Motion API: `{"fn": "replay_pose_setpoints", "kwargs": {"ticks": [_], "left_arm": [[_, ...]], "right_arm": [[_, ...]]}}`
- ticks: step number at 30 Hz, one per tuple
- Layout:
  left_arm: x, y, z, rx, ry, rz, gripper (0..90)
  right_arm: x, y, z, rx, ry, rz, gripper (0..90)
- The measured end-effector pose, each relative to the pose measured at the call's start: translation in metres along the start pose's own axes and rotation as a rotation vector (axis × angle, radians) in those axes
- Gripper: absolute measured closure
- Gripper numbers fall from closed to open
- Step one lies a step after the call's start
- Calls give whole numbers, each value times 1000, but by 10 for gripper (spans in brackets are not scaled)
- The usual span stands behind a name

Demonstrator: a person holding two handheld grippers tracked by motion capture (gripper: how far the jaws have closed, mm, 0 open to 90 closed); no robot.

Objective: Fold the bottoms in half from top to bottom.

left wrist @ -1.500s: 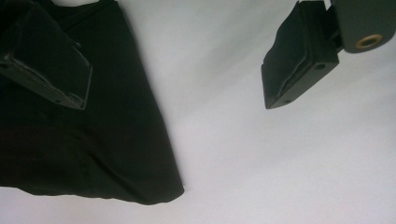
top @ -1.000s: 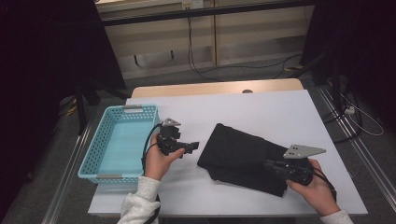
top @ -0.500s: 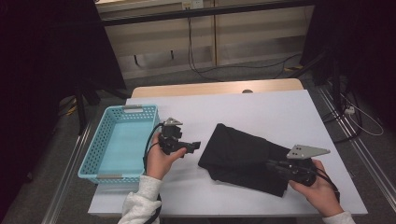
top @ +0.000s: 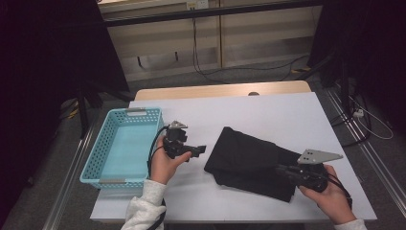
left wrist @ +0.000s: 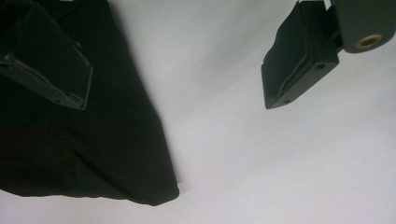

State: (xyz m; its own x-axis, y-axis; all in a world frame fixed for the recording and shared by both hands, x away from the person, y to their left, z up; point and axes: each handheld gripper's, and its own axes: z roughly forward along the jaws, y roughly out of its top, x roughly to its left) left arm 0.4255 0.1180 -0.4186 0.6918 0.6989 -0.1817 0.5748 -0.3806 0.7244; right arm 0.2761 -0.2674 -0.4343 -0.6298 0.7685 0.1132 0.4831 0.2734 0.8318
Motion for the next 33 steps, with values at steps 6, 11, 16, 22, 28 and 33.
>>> {"fn": "replay_pose_setpoints", "kwargs": {"ticks": [6,11,16,22,28,33], "left_arm": [[-1,1,-1,-4,-1,5,86],[-1,0,1,0,2,3,86],[0,0,1,-2,4,2,87],[1,1,1,5,3,9,87],[1,0,1,7,2,8,86],[1,0,0,3,5,7,87]], "right_arm": [[1,-1,0,3,-1,-3,888],[0,-1,-2,3,-3,0,888],[2,-3,-8,-1,-1,-7,888],[-1,-5,-12,-6,-10,0,888],[0,-4,-12,-7,-8,-2,888],[0,-4,-14,-9,-11,-2,888]]}}
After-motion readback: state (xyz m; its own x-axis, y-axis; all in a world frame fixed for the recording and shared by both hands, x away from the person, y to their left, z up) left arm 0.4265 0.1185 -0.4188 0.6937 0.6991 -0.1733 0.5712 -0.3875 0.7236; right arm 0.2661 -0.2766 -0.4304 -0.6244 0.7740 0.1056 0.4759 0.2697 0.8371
